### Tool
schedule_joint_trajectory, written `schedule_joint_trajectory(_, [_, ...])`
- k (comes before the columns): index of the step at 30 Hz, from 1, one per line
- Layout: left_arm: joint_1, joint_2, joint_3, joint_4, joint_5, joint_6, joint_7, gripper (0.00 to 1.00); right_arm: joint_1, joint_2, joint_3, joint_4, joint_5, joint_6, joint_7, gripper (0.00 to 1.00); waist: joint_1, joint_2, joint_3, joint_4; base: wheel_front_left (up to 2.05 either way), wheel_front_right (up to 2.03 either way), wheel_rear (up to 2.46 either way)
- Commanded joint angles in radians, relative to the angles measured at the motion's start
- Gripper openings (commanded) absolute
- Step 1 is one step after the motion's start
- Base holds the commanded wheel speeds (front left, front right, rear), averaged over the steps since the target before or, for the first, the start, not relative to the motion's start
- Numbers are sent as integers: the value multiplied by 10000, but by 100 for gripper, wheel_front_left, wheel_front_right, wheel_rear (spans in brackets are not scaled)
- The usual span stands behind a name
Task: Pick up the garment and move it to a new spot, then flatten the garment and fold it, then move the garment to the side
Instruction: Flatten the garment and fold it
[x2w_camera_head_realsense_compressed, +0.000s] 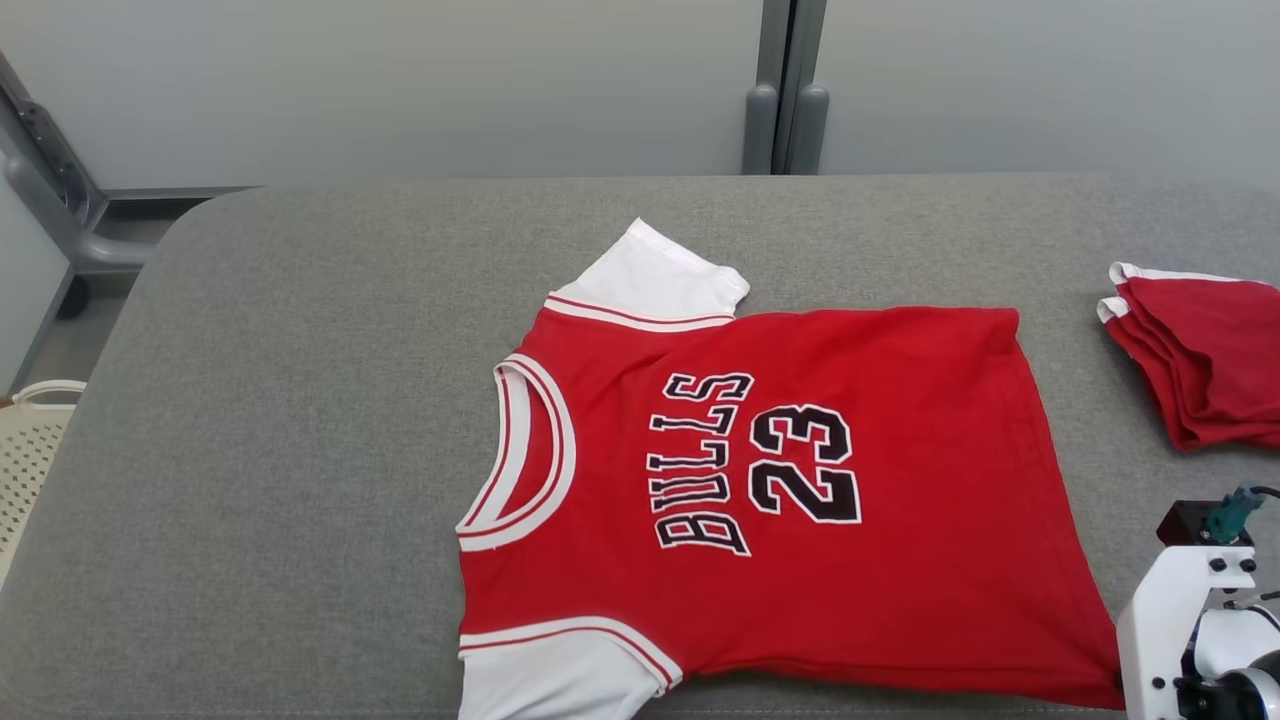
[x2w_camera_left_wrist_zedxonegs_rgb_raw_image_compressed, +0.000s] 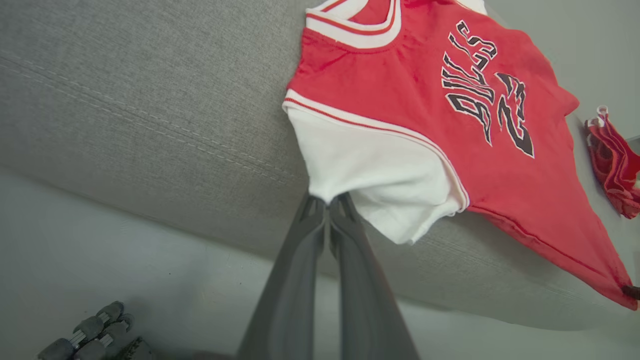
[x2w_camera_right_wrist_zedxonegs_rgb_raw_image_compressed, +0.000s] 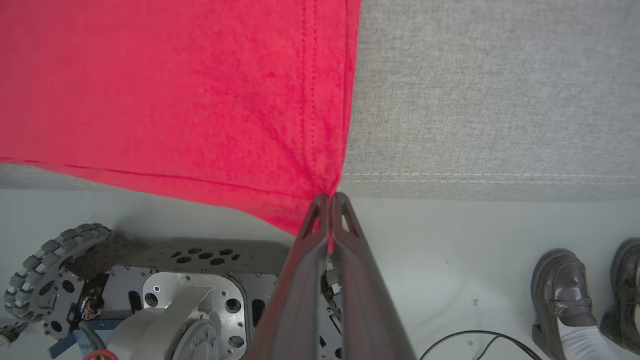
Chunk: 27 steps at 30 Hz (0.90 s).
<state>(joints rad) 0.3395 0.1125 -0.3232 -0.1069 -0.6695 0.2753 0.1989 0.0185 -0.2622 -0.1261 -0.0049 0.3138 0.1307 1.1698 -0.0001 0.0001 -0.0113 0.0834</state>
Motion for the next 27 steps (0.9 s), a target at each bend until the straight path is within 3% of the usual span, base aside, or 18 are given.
schedule_joint_trajectory(1, [126,63,-24,-126,24,59,65,0,124,-31,-98,-65,-33,1,55,0,1,-1,71,-11,0,0,0])
schedule_joint_trajectory(12, [-1546,661,-645,-619,816,-310,851,0,-93,457,-596,-549,204,1,-214,0,1,-1,190,-91,0,0,0])
schedule_joint_trajectory(21, [-4106,415,-1091,514,1236,-571,1670,0,-941,913,-888,-330,40,1,-875,0,1,-1,432,-231,0,0,0])
schedule_joint_trajectory(27, [-5089,178,-895,1445,1164,-637,1476,0,-1494,1132,-1055,45,-158,1,-1172,0,1,-1,629,-297,0,0,0])
